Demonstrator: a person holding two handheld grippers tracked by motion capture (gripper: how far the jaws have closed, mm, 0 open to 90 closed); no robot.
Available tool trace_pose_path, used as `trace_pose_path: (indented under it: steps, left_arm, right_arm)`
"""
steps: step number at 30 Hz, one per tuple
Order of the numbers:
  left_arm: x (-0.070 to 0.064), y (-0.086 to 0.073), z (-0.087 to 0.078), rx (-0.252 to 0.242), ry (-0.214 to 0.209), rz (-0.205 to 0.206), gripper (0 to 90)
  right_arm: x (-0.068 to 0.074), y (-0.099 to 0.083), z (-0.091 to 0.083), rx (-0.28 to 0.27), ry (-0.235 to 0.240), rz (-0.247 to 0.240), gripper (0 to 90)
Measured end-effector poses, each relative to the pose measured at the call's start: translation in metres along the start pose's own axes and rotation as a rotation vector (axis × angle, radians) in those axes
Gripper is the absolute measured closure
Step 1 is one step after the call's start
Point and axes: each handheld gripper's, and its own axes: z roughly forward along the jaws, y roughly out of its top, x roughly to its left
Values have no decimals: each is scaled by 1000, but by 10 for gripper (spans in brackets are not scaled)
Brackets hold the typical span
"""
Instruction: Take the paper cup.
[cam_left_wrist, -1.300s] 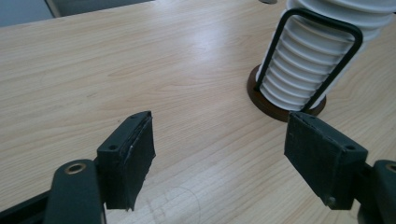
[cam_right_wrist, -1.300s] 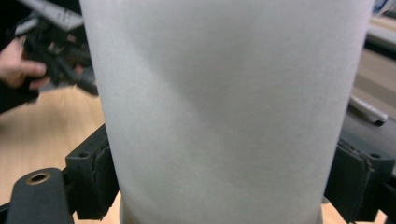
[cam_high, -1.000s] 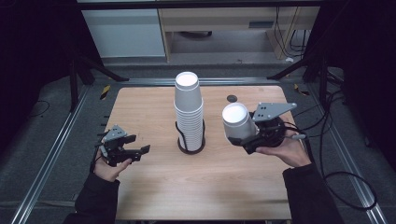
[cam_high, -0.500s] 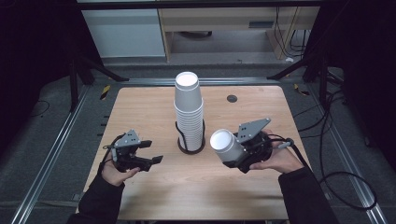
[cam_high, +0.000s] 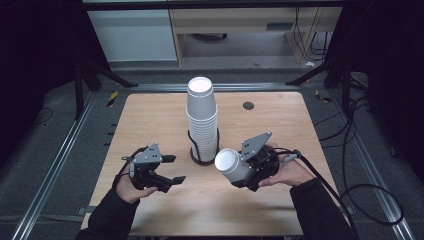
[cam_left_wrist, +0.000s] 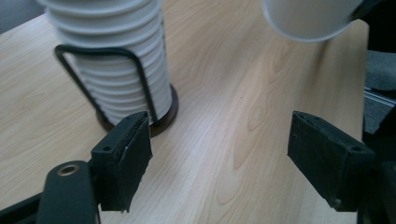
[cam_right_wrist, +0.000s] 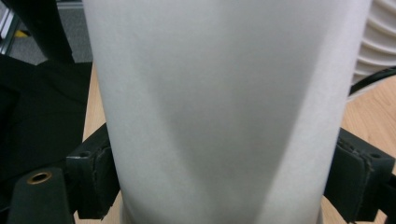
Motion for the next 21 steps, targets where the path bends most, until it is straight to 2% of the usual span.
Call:
trace_pose_path:
  steps: [5, 9, 14, 21]
  left_arm:
    - [-9, 8, 4, 7, -33, 33, 202]
    - [-13, 15, 6, -2, -65, 44, 194]
    - [-15, 27, 9, -45, -99, 41, 188]
    - [-22, 41, 19, -84, -130, 65, 184]
  right_arm:
    - [1, 5, 6, 14, 16, -10, 134]
    - [1, 9, 12, 19, 30, -23, 134]
    - [0, 12, 17, 22, 44, -24, 134]
    - [0, 16, 22, 19, 54, -28, 134]
